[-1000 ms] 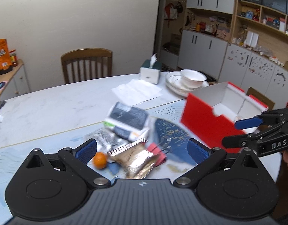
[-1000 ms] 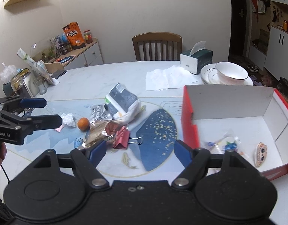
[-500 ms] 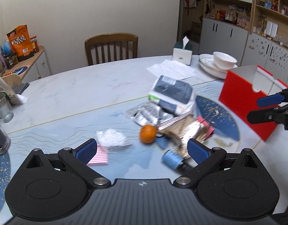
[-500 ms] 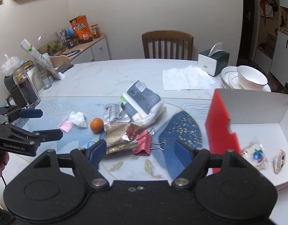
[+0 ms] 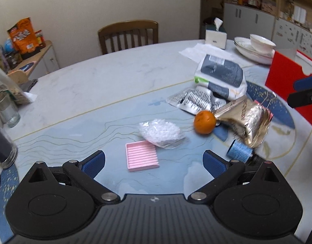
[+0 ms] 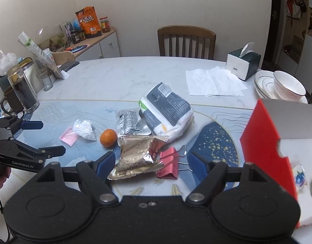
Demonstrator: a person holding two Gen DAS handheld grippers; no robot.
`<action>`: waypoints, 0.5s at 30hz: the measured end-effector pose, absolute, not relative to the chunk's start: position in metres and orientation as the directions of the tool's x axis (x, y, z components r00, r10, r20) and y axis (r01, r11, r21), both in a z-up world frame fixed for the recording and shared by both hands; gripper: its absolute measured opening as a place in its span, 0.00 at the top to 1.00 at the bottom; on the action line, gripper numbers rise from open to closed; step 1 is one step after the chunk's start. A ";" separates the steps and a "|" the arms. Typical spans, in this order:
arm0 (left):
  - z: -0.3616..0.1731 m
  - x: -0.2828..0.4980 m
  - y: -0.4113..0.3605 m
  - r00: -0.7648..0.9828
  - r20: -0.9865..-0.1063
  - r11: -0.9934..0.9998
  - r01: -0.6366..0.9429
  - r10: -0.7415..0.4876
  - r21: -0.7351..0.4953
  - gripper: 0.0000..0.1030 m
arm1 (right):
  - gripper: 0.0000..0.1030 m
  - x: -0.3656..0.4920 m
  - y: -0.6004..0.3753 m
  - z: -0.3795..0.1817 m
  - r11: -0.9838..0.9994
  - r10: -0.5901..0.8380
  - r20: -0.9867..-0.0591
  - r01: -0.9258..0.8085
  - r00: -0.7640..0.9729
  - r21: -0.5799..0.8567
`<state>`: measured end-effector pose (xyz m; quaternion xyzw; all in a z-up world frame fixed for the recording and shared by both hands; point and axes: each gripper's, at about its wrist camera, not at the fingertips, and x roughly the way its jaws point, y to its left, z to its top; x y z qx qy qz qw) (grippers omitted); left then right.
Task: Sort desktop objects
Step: 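Move both open tools back over the cluttered table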
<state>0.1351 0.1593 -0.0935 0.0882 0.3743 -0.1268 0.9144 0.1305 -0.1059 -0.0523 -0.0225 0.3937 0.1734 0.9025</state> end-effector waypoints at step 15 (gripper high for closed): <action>-0.120 0.165 0.170 0.641 -0.732 0.900 0.426 -0.231 0.088 0.01 | 0.24 0.162 -0.070 -0.080 0.934 0.252 -0.781 -0.355 0.572 0.042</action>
